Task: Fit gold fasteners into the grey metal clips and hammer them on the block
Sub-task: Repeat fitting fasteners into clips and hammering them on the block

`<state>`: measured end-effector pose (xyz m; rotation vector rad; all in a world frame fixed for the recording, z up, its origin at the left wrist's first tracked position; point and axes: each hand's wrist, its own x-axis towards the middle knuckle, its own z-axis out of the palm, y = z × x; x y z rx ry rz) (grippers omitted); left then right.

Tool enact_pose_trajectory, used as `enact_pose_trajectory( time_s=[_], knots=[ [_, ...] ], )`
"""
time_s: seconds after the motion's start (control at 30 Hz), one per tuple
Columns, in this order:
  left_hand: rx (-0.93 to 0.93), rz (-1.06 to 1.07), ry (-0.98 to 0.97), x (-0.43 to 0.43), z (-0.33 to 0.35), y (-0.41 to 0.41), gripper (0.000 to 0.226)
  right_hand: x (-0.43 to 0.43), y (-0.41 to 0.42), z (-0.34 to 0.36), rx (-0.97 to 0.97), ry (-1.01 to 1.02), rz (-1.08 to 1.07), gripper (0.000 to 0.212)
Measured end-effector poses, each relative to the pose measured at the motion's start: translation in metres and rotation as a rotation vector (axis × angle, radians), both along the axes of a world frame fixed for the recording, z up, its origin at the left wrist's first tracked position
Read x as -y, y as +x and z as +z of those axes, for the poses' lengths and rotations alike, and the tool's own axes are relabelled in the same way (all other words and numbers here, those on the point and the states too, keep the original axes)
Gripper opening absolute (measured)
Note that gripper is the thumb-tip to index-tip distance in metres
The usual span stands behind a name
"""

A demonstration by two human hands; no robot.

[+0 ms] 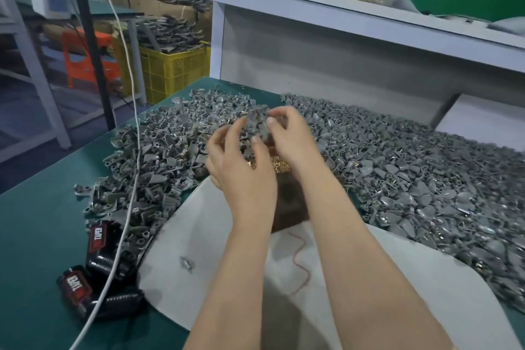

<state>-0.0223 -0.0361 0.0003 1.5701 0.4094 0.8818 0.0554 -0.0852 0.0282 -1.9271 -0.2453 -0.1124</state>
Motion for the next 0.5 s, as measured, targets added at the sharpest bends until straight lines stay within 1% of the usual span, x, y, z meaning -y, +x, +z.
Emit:
enact_pose_trajectory(
  time_s=[0.07, 0.2, 0.27, 0.33, 0.37, 0.43, 0.5],
  knots=[
    [-0.026, -0.116, 0.081, 0.004, -0.004, 0.002, 0.031, 0.033, -0.011, 0.005, -0.064, 0.079, 0.021, 0.015],
    [-0.038, -0.386, 0.15, 0.012, -0.007, 0.005, 0.025, 0.08, -0.04, 0.002, -0.105, 0.211, 0.053, 0.005],
    [-0.057, -0.494, 0.198, 0.016, -0.009, 0.004, 0.019, 0.091, -0.048, -0.004, -0.089, 0.267, 0.034, 0.01],
    [-0.075, -0.549, 0.262, 0.019, -0.012, 0.005, 0.008, 0.096, -0.051, -0.011, -0.062, 0.275, 0.013, 0.012],
    [-0.079, -0.563, 0.274, 0.02, -0.012, 0.004, 0.009, 0.098, -0.052, -0.014, -0.046, 0.268, 0.008, 0.011],
    [-0.08, -0.574, 0.292, 0.02, -0.013, 0.005, 0.022, 0.099, -0.05, -0.02, -0.03, 0.266, 0.004, 0.009],
    [-0.079, -0.57, 0.316, 0.021, -0.014, 0.005, 0.025, 0.098, -0.046, -0.028, -0.034, 0.311, 0.001, 0.01]
  ],
)
